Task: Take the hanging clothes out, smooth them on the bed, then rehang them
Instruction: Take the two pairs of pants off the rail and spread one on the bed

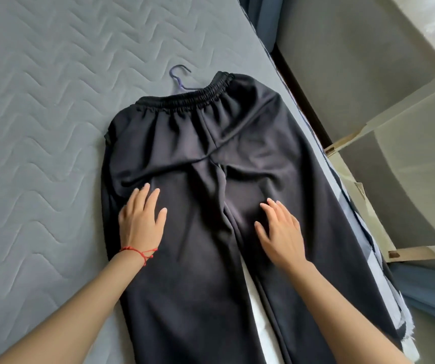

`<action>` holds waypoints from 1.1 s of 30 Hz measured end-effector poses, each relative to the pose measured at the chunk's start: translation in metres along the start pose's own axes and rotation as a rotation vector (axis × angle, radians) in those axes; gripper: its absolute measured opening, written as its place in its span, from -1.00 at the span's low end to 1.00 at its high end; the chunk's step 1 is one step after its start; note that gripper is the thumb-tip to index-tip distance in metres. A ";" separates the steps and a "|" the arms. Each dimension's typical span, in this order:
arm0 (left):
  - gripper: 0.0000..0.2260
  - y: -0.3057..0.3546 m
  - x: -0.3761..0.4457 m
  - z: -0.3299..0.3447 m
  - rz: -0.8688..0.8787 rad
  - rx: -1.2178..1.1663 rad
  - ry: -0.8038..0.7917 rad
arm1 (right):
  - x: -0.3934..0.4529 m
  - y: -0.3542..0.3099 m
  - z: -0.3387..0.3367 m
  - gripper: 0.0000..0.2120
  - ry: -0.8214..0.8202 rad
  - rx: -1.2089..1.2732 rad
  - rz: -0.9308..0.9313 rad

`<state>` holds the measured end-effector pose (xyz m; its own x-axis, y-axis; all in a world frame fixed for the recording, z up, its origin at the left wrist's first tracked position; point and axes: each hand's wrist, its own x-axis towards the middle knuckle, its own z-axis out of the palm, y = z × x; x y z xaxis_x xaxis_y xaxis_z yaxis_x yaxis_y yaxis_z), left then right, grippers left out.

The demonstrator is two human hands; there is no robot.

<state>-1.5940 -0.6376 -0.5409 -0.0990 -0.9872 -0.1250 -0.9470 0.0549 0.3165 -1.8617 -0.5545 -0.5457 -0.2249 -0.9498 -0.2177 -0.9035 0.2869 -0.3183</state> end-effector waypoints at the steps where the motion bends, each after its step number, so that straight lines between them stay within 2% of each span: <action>1: -0.61 -0.006 0.021 -0.005 0.000 0.002 0.037 | 0.017 -0.004 0.004 -0.40 0.014 -0.020 -0.010; 4: -0.55 -0.019 0.078 -0.016 0.046 0.025 0.112 | 0.057 -0.013 0.020 -0.32 0.039 -0.040 0.007; 11: -0.62 -0.027 0.198 -0.018 0.039 -0.008 0.170 | 0.071 -0.013 0.051 -0.42 0.116 -0.192 0.032; 15: -0.67 -0.017 0.253 -0.022 -0.059 -0.088 0.068 | 0.073 -0.011 0.053 -0.41 0.146 -0.175 0.025; 19: -0.70 -0.006 0.288 -0.024 -0.064 -0.163 -0.020 | 0.073 -0.010 0.058 -0.41 0.163 -0.148 0.016; 28: -0.78 0.019 0.309 -0.024 -0.016 -0.069 -0.240 | 0.075 -0.007 0.058 -0.40 0.173 -0.110 0.016; 30: -0.79 0.023 0.311 -0.027 -0.011 -0.068 -0.205 | 0.075 -0.008 0.058 -0.40 0.163 -0.101 0.017; 33: -0.79 0.031 0.317 -0.031 -0.070 -0.172 -0.019 | 0.075 -0.008 0.058 -0.40 0.161 -0.098 0.014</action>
<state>-1.6455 -0.9532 -0.5414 -0.0425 -0.9846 -0.1697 -0.8858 -0.0414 0.4622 -1.8503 -0.6207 -0.6133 -0.2857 -0.9559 -0.0686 -0.9295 0.2938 -0.2228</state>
